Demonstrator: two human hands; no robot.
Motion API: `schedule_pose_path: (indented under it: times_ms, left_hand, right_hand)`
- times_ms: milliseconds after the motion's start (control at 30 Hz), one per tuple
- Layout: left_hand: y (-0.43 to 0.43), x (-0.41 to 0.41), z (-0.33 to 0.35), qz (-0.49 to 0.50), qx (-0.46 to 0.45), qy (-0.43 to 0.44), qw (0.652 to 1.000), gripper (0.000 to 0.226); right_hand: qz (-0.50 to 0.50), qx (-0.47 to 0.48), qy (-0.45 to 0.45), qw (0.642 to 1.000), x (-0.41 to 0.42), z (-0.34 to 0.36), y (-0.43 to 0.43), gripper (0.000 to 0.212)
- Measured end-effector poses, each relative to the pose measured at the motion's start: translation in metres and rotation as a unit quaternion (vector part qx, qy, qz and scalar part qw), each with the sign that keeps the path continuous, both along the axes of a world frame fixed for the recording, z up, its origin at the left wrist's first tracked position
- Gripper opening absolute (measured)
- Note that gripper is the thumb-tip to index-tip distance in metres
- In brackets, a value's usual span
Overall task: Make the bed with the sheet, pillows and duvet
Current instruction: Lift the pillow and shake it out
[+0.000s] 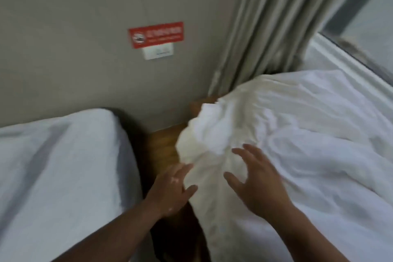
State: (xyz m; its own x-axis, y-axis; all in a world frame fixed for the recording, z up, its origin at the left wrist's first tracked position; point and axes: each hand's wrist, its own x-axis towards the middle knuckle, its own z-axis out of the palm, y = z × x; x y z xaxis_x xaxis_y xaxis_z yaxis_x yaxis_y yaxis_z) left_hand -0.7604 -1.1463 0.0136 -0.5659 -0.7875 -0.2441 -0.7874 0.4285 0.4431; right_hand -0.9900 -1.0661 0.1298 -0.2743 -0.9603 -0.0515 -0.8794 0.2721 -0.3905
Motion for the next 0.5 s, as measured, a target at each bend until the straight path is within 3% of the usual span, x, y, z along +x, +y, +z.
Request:
schedule_pose_path:
  times_ms: [100,233,367,500]
  left_hand:
    - [0.020,0.111,-0.022,0.118,0.077,-0.042,0.989,0.068]
    - [0.060,0.232,-0.042,0.256,0.142,-0.081,0.953,0.060]
    - [0.112,0.310,-0.061,0.469,0.213,-0.032,0.857,0.049]
    - [0.148,0.340,-0.079,0.599,0.276,0.004,0.751,0.044]
  right_hand:
    - [0.101,0.054,-0.033,0.993,0.078,-0.035,-0.043,0.051]
    - [0.224,0.205,0.007,0.953,0.146,-0.092,-0.085,0.048]
    - [0.301,0.297,0.061,0.904,0.198,-0.126,-0.139,0.044]
    - [0.368,0.323,0.088,0.867,0.259,-0.152,-0.212,0.043]
